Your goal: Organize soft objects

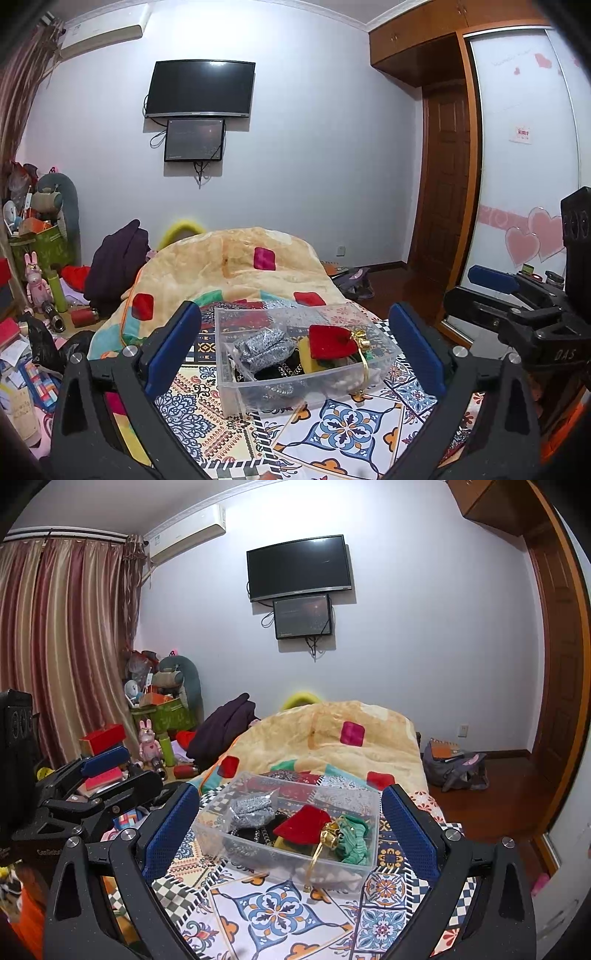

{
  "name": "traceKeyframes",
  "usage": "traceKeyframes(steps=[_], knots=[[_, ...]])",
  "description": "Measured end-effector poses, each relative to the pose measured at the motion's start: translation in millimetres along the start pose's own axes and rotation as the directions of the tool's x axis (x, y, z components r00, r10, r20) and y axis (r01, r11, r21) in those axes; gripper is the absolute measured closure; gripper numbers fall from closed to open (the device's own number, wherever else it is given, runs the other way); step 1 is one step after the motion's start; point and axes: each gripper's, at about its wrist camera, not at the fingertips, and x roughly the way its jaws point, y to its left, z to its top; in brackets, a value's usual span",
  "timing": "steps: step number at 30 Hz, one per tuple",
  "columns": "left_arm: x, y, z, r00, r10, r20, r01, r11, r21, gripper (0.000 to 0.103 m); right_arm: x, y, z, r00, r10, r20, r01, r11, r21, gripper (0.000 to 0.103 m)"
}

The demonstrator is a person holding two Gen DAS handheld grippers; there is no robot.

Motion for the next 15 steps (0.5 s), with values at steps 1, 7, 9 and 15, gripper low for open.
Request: traceKeyframes(steps=[1,7,9,15], knots=[[0.1,0.5,-0.1,1.0,0.003,0.0,-0.003,1.0,-0.003,0.0,0.2,-0.5,-1.0,1.0,0.0,0.001,0.0,1.0,-0.001,0.004],[0.1,0.2,0.0,1.0,-0.001,0.005,0.001,1.0,0.0,0.0,-1.1,0.0,0.8,1.0,0.001,0.004,-0.001,1.0,0.0,0.002],[-0.5,-1.4,-1.0,1.0,-0.001,0.005,0.001,1.0,0.004,0.0,-2.6,0.9,2.2,1.0,-0.001,0.006,0.001,1.0,0.002,0.001],[2.5,-2.9,-2.6,1.0,-0.004,-0.003,0.004,1.0,0.008,0.0,-3.2,1.1,3.0,1.0,0.001,0.004,-0.001,1.0,0.004,0.0]])
